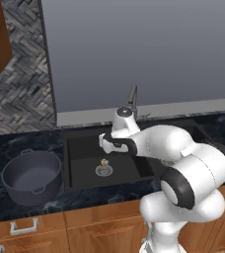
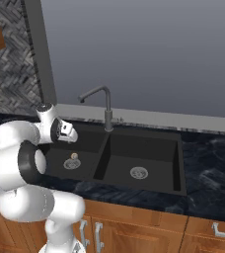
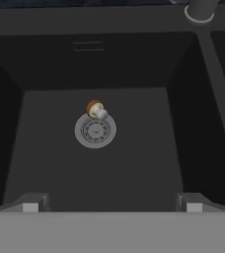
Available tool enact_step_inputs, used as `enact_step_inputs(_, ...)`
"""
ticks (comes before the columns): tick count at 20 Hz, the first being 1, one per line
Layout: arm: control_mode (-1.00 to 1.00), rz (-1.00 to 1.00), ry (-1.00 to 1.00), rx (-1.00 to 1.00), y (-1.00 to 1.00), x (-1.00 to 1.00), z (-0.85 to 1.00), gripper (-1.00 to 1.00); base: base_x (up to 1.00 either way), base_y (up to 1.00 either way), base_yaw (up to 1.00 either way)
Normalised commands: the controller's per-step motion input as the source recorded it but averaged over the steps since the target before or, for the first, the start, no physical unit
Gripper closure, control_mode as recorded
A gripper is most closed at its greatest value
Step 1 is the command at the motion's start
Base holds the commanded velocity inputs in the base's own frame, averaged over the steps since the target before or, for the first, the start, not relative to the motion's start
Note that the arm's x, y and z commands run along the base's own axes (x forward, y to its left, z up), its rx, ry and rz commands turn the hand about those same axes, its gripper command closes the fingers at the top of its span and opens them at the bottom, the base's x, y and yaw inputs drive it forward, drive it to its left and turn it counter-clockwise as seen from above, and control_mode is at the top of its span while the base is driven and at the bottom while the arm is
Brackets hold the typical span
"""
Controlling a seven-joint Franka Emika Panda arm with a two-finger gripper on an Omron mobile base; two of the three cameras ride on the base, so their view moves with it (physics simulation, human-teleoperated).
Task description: Dump the mushroom from the pot into the sink. Then turn on the water and wash the mushroom. Then turn off the water and put the mushroom back in the pot.
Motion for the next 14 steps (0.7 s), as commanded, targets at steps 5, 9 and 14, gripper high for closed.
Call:
enact_step_inputs(5,-1.0,0.03,0.04,-0.01,0.0,0.33,-0.29,-1.0,0.0,0.0,0.0)
enact_step_inputs(9,-1.0,0.02,0.04,-0.01,0.01,0.34,-0.28,-1.0,0.0,0.0,0.0)
enact_step_inputs(14,-1.0,0.02,0.05,-0.02,0.06,0.36,-0.29,-1.0,0.0,0.0,0.0)
